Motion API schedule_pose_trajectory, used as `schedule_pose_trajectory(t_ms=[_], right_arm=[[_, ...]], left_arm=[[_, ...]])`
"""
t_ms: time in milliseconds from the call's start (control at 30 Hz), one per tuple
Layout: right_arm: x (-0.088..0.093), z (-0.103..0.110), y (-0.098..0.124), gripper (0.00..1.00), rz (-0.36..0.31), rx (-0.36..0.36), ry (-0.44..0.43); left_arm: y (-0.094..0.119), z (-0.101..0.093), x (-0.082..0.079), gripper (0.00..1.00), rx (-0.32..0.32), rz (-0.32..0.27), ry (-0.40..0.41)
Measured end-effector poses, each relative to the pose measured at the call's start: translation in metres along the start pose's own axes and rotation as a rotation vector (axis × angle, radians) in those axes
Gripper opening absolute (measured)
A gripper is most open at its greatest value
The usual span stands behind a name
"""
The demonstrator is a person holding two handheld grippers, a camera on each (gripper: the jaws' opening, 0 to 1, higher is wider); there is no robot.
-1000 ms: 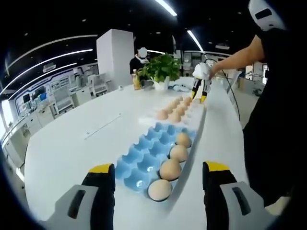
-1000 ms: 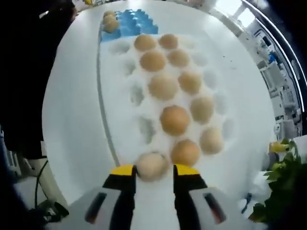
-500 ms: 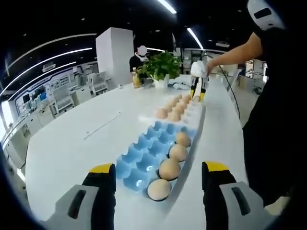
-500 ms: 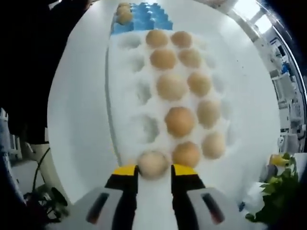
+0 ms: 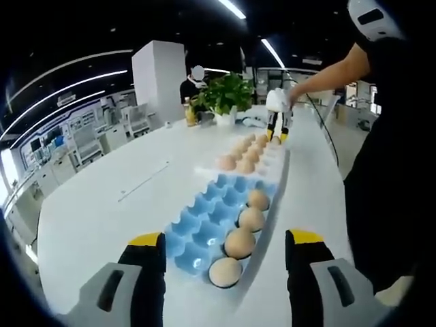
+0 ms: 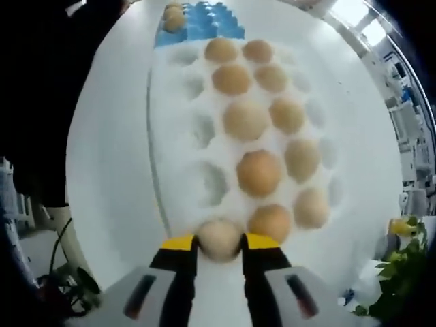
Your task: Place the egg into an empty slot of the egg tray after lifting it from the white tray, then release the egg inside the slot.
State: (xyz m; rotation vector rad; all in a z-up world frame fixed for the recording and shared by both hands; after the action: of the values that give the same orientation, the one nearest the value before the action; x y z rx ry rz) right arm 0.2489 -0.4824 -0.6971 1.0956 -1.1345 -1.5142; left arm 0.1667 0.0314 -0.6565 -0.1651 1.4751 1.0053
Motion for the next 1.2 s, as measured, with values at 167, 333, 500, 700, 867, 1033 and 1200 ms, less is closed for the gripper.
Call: schedule_pose_trajectory(t_ms=[167, 333, 500, 700, 867, 1033, 1200], right_arm=[[0.002, -0.001, -0.002, 0.26, -0.008, -0.007, 0.018], [-0.003, 0.004, -0.001, 0.24, 0.01, 0.049, -0.021], [-0.001, 0.012, 0.015, 0.24, -0.028, 0.079, -0.056], [-0.006, 0.025, 0.04, 0.24, -0.116, 0.117, -0.073], [-0.015, 0.034, 0.038, 0.24, -0.113, 0.121, -0.054], [-0.026, 0.039, 0.037, 0.24, -0.126, 0.118, -0.038], [-0.04, 0.044, 0.032, 0.24, -0.159, 0.102, -0.016]], left_arm=[[0.002, 0.001, 0.001, 0.72, -0.009, -0.001, 0.012], [0.0, 0.002, -0.001, 0.71, -0.015, -0.02, 0.025], [0.0, 0.005, 0.0, 0.71, -0.017, -0.028, 0.015], [0.001, 0.007, 0.004, 0.72, -0.018, -0.028, 0.021], [0.001, 0.009, 0.007, 0.73, -0.023, -0.026, 0.019], [0.003, 0.007, 0.008, 0.73, -0.02, -0.021, 0.014], [0.004, 0.008, 0.01, 0.74, -0.023, -0.015, 0.018]])
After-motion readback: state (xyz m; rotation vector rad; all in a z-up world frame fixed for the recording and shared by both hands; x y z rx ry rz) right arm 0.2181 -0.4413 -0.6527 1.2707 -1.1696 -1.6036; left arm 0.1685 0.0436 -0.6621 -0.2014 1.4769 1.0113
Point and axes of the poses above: the point that each gripper's makers call its tool centre point, and the gripper's own axes: y roughly backward along the fingers, z roughly to its left, x roughly out of its underside, the point moved 10 cm from there along y, roughly backward along the fingers, and after that the axes turned 12 degrees about -x, right-handed, at the moved point
